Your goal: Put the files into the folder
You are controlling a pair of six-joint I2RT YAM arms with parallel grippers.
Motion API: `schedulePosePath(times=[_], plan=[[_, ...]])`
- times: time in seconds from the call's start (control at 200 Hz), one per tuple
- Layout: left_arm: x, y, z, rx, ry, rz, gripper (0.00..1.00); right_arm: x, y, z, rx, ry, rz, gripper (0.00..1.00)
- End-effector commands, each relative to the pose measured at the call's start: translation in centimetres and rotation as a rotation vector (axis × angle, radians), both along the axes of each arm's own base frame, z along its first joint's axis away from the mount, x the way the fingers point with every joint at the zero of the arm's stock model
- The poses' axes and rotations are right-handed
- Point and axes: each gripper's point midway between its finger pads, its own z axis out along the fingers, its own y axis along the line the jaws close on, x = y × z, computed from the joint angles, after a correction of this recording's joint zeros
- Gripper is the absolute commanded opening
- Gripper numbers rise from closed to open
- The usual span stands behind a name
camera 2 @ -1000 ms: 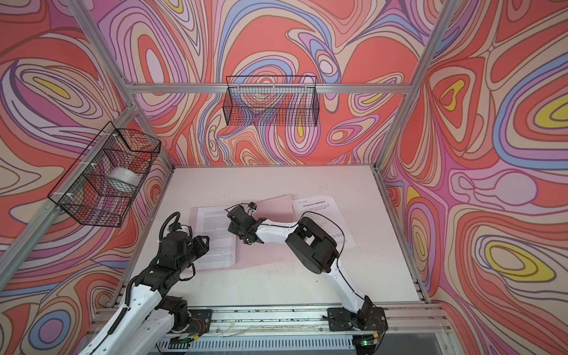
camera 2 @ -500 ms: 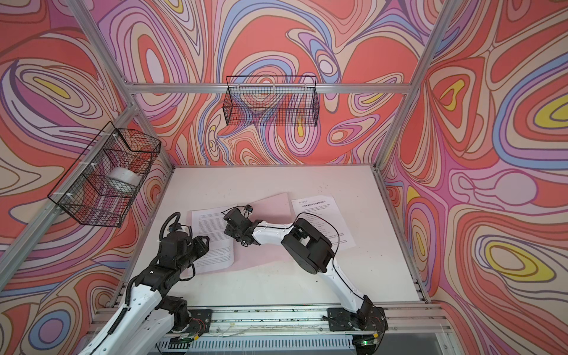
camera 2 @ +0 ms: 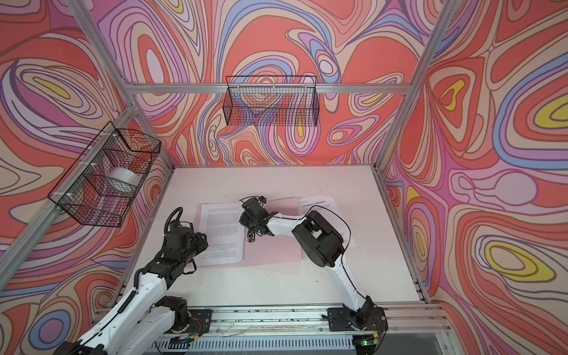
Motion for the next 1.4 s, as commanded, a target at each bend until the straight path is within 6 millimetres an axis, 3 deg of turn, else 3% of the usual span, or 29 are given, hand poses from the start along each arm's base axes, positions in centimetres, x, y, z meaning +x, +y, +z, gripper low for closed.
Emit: schedulePosePath(times=[0.0,0.16,0.301,0.441,0.576,0.726,1.047,1.312,1.332,1.392], plan=[[2.5,1.7,2.1,0.011,-0.090,0.043,0.52,-0.3,-1.1,-1.7,-0.044,0.037,0.045,0.27],[3.5,3.7,2.1,-0.016,-0.095,0.089,0.53,0.6,-1.8,-1.5,0.011,0.017,0.080,0.29],[3.9,4.5,2.8,-0.008,-0.098,0.110,0.53,2.3,-2.1,3.0,0.097,-0.113,0.181,0.42],[4.2,5.2,3.9,0.024,-0.124,0.134,0.53,2.5,-3.3,7.1,0.089,-0.189,0.214,0.47],[4.1,5.8,4.0,0.034,-0.123,0.153,0.53,1.3,-4.9,8.3,0.109,-0.160,0.221,0.47],[4.0,6.6,4.0,0.029,-0.132,0.178,0.54,-1.9,-6.8,9.0,0.085,-0.110,0.258,0.47],[4.0,7.8,3.0,0.010,-0.111,0.203,0.54,-8.5,-11.6,7.0,-0.031,0.034,0.283,0.46],[5.0,7.8,1.0,-0.089,-0.086,0.172,0.55,-9.0,-13.9,2.2,-0.121,0.112,0.275,0.47],[5.1,7.8,0.8,-0.106,-0.085,0.168,0.55,-9.0,-14.2,0.8,-0.130,0.142,0.271,0.47],[5.4,7.6,0.1,-0.145,-0.078,0.153,0.56,-8.8,-14.8,-0.9,-0.102,0.180,0.251,0.46]])
